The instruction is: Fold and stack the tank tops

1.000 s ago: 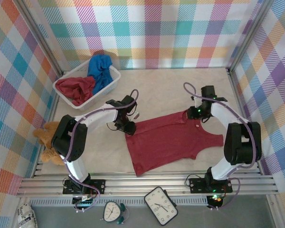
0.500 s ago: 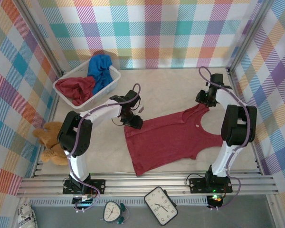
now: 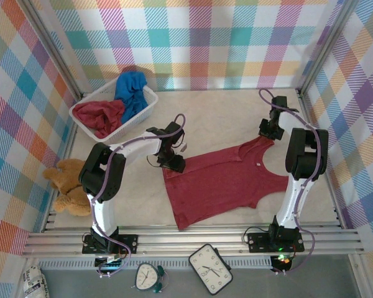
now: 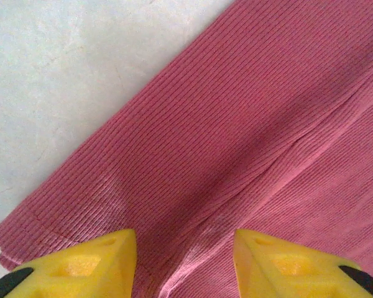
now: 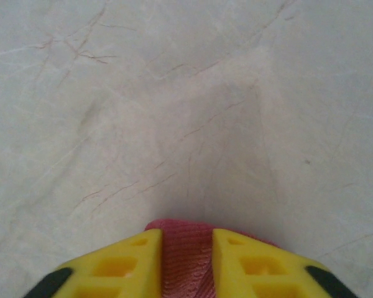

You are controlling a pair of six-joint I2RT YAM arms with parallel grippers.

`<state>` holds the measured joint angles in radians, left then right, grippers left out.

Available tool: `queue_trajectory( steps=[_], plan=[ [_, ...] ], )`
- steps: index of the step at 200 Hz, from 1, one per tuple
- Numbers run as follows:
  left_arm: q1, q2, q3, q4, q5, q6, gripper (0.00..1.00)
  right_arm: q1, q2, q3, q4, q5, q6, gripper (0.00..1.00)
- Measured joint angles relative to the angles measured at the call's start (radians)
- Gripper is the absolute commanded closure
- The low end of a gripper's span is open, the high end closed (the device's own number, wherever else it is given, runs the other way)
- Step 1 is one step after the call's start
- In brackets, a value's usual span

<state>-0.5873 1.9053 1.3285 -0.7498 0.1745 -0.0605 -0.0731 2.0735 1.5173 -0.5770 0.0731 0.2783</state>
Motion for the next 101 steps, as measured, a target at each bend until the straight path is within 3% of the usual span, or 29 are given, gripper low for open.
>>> queue_trajectory(
  steps=[15,40,101],
  plan=[
    [0.000,0.000,-0.010,0.000,-0.003,0.000,0.55,-0.001,0.000,0.000,-0.008,0.013,0.000,0.84],
    [0.000,0.004,-0.018,-0.004,-0.003,0.000,0.55,-0.007,-0.001,-0.001,-0.007,0.017,-0.003,1.00],
    [0.000,0.005,-0.044,-0.006,-0.003,0.000,0.56,-0.092,-0.190,-0.224,0.087,-0.077,0.023,1.00]
  ],
)
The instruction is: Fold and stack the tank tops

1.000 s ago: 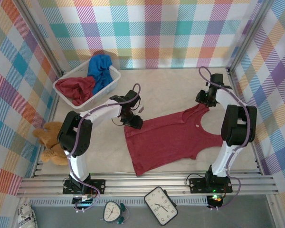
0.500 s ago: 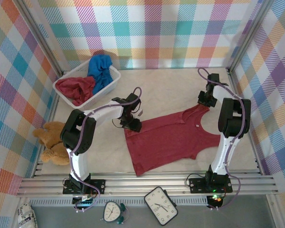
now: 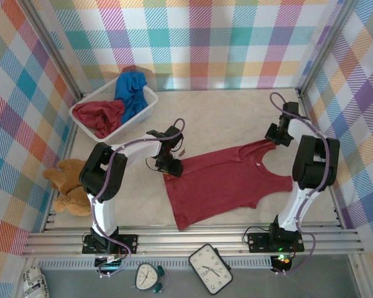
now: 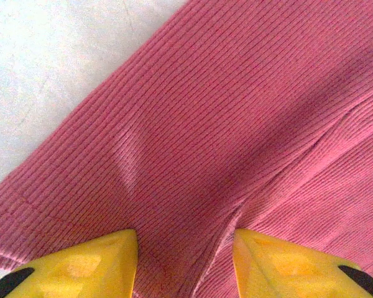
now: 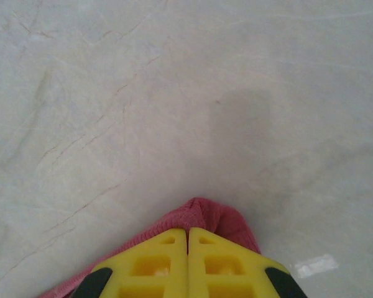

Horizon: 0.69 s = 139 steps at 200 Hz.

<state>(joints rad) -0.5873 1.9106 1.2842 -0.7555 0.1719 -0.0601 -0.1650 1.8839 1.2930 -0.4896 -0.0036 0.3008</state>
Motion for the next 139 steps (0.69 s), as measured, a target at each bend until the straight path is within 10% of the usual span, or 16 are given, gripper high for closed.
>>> queue_trajectory(
  steps=[65,139],
  plan=[
    [0.000,0.004,0.000,0.000,0.000,0.005,0.56,-0.130,-0.126,-0.337,0.343,-0.238,0.122,1.00],
    [0.000,0.005,0.001,-0.002,0.000,0.014,0.56,-0.198,-0.031,-0.280,0.346,-0.367,0.163,0.97]
  ],
)
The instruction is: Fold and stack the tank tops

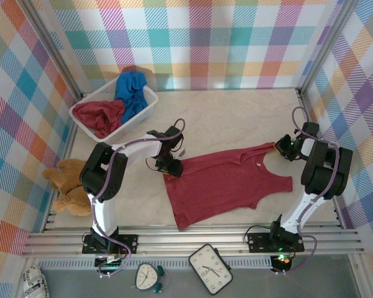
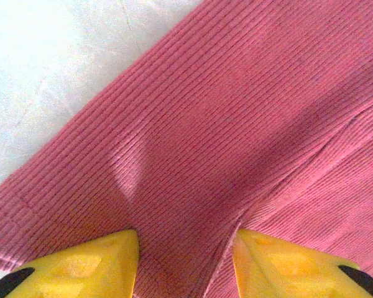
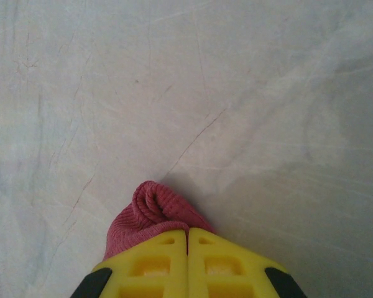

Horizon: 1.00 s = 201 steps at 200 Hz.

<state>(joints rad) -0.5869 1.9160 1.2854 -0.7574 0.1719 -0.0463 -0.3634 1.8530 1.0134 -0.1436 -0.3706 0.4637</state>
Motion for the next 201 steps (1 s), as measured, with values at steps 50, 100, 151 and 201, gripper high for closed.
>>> queue_trajectory(
  steps=[50,100,151,201],
  plan=[
    [0.000,0.023,0.029,-0.028,-0.008,0.034,0.56,0.000,0.064,0.102,-0.072,-0.002,0.001,0.95],
    [0.000,0.072,0.103,-0.040,-0.047,0.095,0.55,0.000,0.145,0.226,-0.132,-0.014,-0.014,0.91],
    [0.000,0.116,0.195,-0.082,-0.127,0.154,0.54,0.000,0.141,0.238,-0.164,0.007,-0.044,0.66],
    [0.000,0.101,0.232,-0.180,-0.176,0.138,0.54,-0.003,-0.048,0.128,-0.171,0.037,-0.053,0.63]
  ],
)
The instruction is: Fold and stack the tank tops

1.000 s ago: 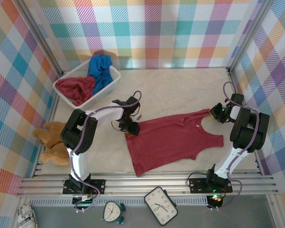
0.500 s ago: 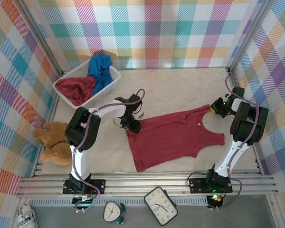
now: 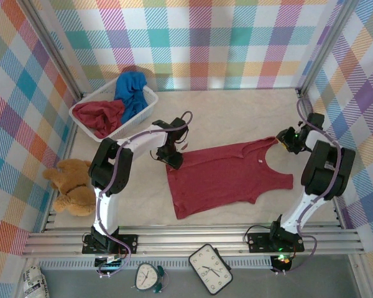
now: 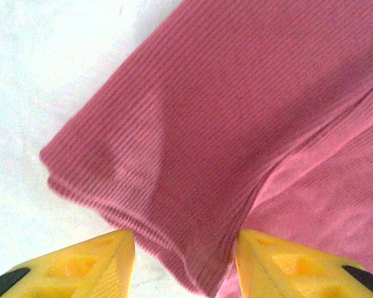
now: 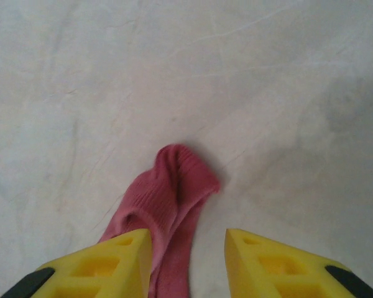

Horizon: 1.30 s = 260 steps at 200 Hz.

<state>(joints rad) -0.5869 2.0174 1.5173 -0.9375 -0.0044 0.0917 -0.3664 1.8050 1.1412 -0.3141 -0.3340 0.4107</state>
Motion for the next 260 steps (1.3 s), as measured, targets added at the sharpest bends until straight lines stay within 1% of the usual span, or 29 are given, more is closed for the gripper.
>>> queue_trajectory(
  steps=[21,48,62,95,111,129,167,184,199,229,260],
  plan=[
    [0.000,-0.041,0.000,-0.032,-0.004,-0.037,0.54,0.000,-0.115,-0.058,-0.002,-0.009,0.000,0.63],
    [0.000,-0.109,0.000,-0.003,0.072,-0.103,0.57,0.038,-0.222,-0.122,0.003,-0.048,0.000,0.62],
    [-0.001,-0.117,0.000,0.026,0.106,-0.129,0.60,0.098,-0.251,-0.146,0.004,-0.076,0.000,0.62],
    [-0.001,-0.062,-0.001,0.069,0.139,-0.155,0.71,0.293,-0.254,-0.189,0.006,-0.113,0.000,0.62],
    [-0.001,-0.019,-0.001,0.079,0.139,-0.155,0.74,0.374,-0.233,-0.207,0.019,-0.128,0.000,0.63],
    [0.002,0.023,-0.003,0.079,0.138,-0.153,0.77,0.418,-0.185,-0.219,0.035,-0.127,0.004,0.64],
    [0.021,0.060,0.002,0.076,0.137,-0.140,0.78,0.441,-0.069,-0.213,0.053,-0.103,0.016,0.69],
    [0.032,0.078,0.024,0.067,0.138,-0.127,0.78,0.446,-0.016,-0.187,0.051,-0.098,0.020,0.72],
    [0.044,0.095,0.051,0.059,0.133,-0.119,0.78,0.452,0.009,-0.148,0.052,-0.087,0.021,0.73],
    [0.079,0.146,0.135,0.038,0.113,-0.090,0.76,0.471,0.074,-0.064,0.052,-0.074,0.023,0.73],
    [0.116,0.225,0.272,0.016,0.046,-0.044,0.73,0.493,0.146,0.034,0.051,-0.068,0.023,0.73]
  ],
)
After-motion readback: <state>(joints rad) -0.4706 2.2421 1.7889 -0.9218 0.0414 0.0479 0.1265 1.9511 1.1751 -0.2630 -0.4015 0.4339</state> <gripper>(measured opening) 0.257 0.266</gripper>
